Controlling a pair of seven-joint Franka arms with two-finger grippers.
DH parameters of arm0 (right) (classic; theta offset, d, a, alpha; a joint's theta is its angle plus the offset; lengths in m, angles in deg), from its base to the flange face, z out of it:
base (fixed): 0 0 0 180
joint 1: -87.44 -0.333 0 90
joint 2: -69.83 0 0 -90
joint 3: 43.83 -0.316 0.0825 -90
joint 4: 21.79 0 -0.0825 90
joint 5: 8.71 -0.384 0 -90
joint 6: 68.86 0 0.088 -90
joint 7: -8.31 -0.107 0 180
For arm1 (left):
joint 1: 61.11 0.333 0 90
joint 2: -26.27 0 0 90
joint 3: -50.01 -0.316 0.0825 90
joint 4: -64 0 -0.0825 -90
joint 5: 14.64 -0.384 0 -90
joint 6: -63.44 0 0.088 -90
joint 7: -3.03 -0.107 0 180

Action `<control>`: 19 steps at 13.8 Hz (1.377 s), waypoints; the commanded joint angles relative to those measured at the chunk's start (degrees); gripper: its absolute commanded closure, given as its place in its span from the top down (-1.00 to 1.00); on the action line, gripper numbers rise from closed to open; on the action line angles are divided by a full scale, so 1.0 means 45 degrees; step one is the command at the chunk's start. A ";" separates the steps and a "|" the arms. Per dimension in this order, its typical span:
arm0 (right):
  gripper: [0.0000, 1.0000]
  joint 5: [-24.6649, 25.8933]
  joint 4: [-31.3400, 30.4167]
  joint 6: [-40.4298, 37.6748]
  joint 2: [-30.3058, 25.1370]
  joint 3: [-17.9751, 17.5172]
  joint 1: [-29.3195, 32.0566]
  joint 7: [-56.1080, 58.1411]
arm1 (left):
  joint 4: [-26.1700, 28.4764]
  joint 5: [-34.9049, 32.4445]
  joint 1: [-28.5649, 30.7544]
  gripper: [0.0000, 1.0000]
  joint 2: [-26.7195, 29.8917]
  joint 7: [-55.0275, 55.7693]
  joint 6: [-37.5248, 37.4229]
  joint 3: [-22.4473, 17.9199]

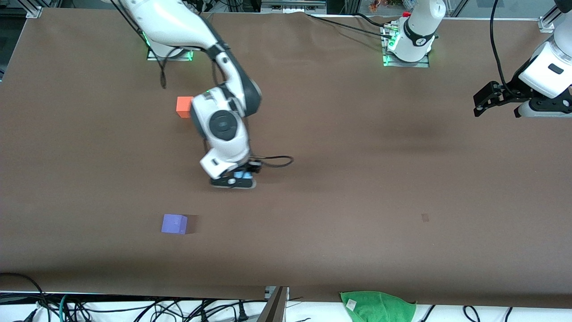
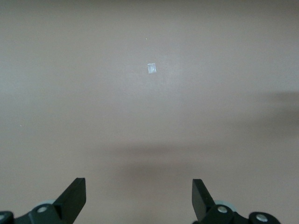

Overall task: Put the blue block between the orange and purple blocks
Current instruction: 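Grasp the light blue cube with the right gripper while the left gripper retracts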

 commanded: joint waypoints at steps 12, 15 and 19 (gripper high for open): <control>-0.71 -0.0066 -0.8791 0.5489 -0.3541 0.1008 0.1472 0.3750 | -0.0501 -0.0233 -0.0142 1.00 -0.0184 0.0359 -0.0452 0.0193; -0.63 -0.0066 -0.8791 0.5606 -0.3346 0.1008 0.1725 0.3789 | -0.0501 -0.0233 -0.0142 1.00 -0.0184 0.0359 -0.0452 0.0193; -0.17 -0.0066 -0.8791 0.5937 -0.3073 0.0988 0.1843 0.3808 | -0.0501 -0.0233 -0.0142 1.00 -0.0184 0.0359 -0.0452 0.0193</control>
